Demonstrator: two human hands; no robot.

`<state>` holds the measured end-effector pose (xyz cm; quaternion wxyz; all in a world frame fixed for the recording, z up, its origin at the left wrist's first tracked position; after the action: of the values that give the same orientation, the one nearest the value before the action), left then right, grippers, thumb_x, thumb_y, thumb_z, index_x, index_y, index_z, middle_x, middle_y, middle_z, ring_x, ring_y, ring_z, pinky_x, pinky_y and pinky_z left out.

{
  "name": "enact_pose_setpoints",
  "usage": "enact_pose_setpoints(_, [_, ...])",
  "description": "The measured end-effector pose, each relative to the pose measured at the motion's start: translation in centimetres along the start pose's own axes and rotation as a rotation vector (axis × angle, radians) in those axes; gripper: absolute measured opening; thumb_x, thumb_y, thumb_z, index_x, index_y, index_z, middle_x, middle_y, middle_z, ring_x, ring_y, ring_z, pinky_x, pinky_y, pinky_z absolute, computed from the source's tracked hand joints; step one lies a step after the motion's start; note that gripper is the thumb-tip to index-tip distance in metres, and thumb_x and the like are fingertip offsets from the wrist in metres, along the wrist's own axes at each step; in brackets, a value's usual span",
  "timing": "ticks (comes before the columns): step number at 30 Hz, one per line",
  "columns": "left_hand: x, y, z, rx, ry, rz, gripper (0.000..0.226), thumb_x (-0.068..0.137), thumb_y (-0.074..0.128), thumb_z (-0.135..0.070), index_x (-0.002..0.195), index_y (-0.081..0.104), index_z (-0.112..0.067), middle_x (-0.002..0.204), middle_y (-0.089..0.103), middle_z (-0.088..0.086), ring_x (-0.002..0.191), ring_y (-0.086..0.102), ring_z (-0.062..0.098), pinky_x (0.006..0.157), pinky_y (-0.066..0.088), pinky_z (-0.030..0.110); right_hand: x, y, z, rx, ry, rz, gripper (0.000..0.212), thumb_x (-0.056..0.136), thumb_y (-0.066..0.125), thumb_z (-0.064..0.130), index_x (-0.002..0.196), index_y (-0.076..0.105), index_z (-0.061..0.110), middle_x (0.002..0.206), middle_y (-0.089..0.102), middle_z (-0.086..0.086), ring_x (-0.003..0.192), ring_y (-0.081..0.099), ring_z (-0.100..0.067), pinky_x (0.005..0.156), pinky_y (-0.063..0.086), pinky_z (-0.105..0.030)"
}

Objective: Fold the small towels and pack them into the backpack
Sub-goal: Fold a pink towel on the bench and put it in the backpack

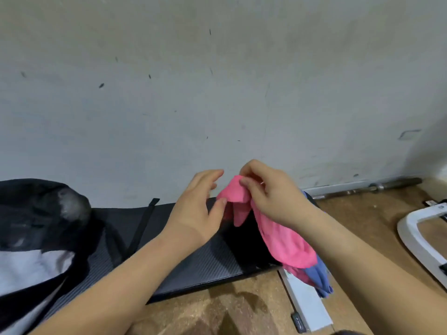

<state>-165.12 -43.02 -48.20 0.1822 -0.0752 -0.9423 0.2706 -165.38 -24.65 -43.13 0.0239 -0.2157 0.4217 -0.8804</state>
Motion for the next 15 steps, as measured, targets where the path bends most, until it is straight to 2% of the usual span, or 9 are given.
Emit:
enact_pose_setpoints(2, [-0.8,-2.6,-1.0,0.036,0.024,0.002,0.052,0.099,0.066,-0.021,0.148,0.052,-0.031,0.144,0.054,-0.020,0.131,0.053,-0.002,0.114,0.044,0.028,-0.2,-0.5,3.1,0.065,-0.038,0.098,0.009,0.103,0.056,0.017,0.098,0.059,0.024,0.075,0.061,0.008,0.070,0.054,-0.008,0.070,0.048,-0.033])
enact_pose_setpoints(3, [-1.5,-3.5,-1.4,0.020,0.029,0.027,0.049,0.098,0.067,-0.022,0.145,0.056,-0.032,0.140,0.060,-0.020,0.128,0.056,-0.002,0.114,0.046,0.030,-0.3,-0.6,4.3,0.084,-0.045,0.124,0.010,0.104,0.055,0.017,0.099,0.058,0.025,0.076,0.061,0.006,0.071,0.053,-0.010,0.070,0.047,-0.032])
enact_pose_setpoints(6, [-3.5,-5.4,-1.7,-0.050,0.009,0.068,0.033,0.090,0.073,-0.028,0.121,0.071,-0.039,0.105,0.075,-0.014,0.101,0.070,0.006,0.095,0.057,0.035,-1.1,-0.3,6.6,0.168,-0.018,0.135,0.011,0.106,0.051,0.017,0.100,0.060,0.022,0.082,0.064,-0.004,0.078,0.056,-0.017,0.076,0.048,-0.035])
enact_pose_setpoints(8, [-4.5,-6.2,-1.1,-0.110,-0.036,0.020,0.021,0.085,0.080,-0.028,0.103,0.075,-0.038,0.084,0.071,-0.012,0.076,0.066,0.007,0.075,0.057,0.029,-2.0,0.3,7.1,0.235,0.035,0.120,0.010,0.106,0.053,0.021,0.099,0.060,0.022,0.088,0.067,-0.005,0.085,0.060,-0.019,0.081,0.051,-0.037])
enact_pose_setpoints(10, [-5.0,-6.6,-0.1,-0.145,-0.077,-0.033,0.015,0.086,0.083,-0.016,0.090,0.076,-0.028,0.069,0.059,-0.010,0.060,0.052,0.006,0.059,0.047,0.022,-2.9,1.2,6.8,0.250,0.061,0.127,0.004,0.103,0.060,0.024,0.100,0.061,0.023,0.092,0.070,0.002,0.089,0.064,-0.013,0.084,0.052,-0.031])
enact_pose_setpoints(13, [-5.4,-6.2,1.9,-0.195,-0.194,-0.036,0.016,0.095,0.072,-0.006,0.084,0.068,-0.017,0.066,0.057,0.006,0.052,0.054,0.014,0.048,0.051,0.027,-4.0,3.0,4.9,0.236,0.102,0.113,0.002,0.100,0.064,0.020,0.101,0.066,0.022,0.095,0.072,0.009,0.094,0.066,-0.008,0.087,0.051,-0.025])
enact_pose_setpoints(15, [-5.3,-5.7,3.7,-0.197,-0.242,-0.049,0.015,0.097,0.069,-0.007,0.085,0.066,-0.015,0.068,0.060,0.011,0.053,0.061,0.015,0.051,0.057,0.028,-4.2,4.5,3.3,0.291,0.168,0.079,0.003,0.099,0.066,0.018,0.099,0.069,0.019,0.095,0.073,0.009,0.093,0.066,-0.006,0.086,0.051,-0.021])
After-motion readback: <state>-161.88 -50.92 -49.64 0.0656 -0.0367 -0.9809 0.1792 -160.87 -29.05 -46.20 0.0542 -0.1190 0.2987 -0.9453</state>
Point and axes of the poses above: each hand's wrist, its own x-axis towards the middle knuckle, its own y-axis out of the palm, z = x × y, the point moved 4 cm from there along x, towards the middle knuckle
